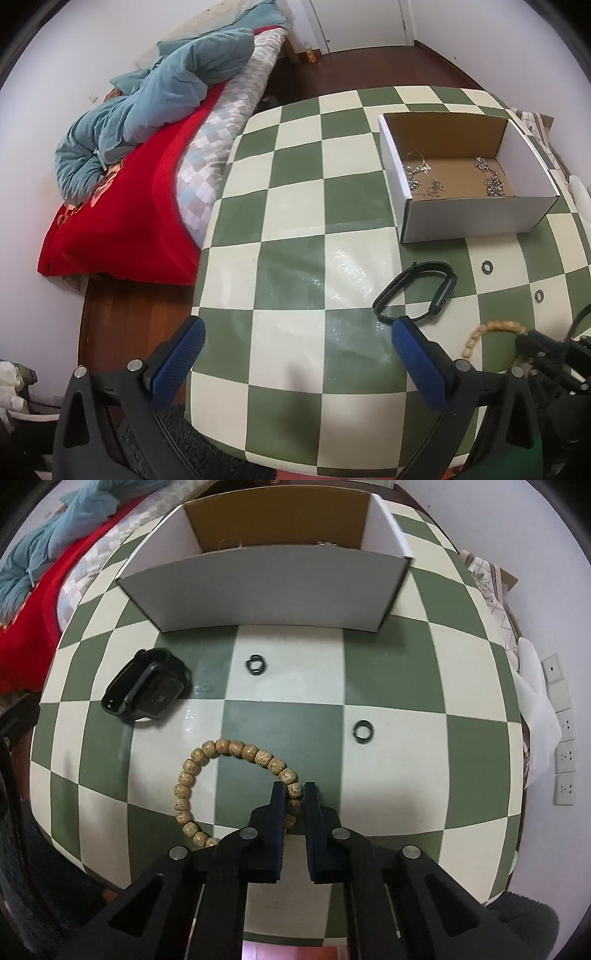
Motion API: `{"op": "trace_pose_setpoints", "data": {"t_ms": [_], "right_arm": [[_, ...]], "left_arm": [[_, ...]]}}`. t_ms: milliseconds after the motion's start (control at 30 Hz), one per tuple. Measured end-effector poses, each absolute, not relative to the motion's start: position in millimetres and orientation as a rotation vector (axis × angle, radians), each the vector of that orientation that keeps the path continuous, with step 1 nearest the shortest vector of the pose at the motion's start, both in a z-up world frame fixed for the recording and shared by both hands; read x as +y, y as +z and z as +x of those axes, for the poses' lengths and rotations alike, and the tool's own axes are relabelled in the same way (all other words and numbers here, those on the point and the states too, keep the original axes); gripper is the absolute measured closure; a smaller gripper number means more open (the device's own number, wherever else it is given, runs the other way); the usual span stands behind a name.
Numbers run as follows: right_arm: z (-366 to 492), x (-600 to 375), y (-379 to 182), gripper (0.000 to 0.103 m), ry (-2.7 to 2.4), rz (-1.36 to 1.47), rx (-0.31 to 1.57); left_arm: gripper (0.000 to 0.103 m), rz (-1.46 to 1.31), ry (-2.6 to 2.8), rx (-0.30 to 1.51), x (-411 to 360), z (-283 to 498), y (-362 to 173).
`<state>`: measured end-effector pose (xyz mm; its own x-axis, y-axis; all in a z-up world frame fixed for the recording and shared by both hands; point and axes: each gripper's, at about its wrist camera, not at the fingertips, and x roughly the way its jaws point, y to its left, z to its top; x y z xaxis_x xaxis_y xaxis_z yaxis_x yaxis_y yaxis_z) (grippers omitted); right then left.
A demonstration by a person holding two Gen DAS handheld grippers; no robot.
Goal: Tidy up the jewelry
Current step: 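Grasp the wooden bead bracelet with the right tool while the left tool grasps the black watch band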
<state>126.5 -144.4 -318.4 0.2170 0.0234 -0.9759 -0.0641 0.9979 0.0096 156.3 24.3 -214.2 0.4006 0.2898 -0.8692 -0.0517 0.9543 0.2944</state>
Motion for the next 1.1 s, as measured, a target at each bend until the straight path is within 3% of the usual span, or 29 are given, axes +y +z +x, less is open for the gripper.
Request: {"op": "trace_pose_setpoints", "data": {"t_ms": [600,700,833,900,967,1100], "right_arm": [[125.0,-238.8,-311.2,0.094,-0.118,0.079,1.368],[124.5,-236.4,-310.3,0.093,-0.12,0.086,1.369],[130.0,-241.5,-313.3,0.093,-0.121,0.098,1.37],[129.8,-241.2,-312.8,0.093,-0.123,0.107,1.37],[130.8,-242.5,-313.7,0.093,-0.124,0.113,1.37],[132.0,-244.5,-314.8,0.093,-0.124,0.109,1.37]], "left_arm": [[0.003,0.28,-0.055,1.276,-44.2,193.5,-253.2],[0.016,0.286,-0.079,1.296,-48.9,198.5,-258.9],[0.057,0.276,-0.106,1.338,-52.1,204.0,-268.6],[0.059,0.282,-0.114,1.339,-54.1,204.5,-271.4],[0.083,0.255,-0.132,1.368,-54.4,204.9,-277.0],[0.093,0.233,-0.145,1.373,-54.4,202.2,-279.8]]}}
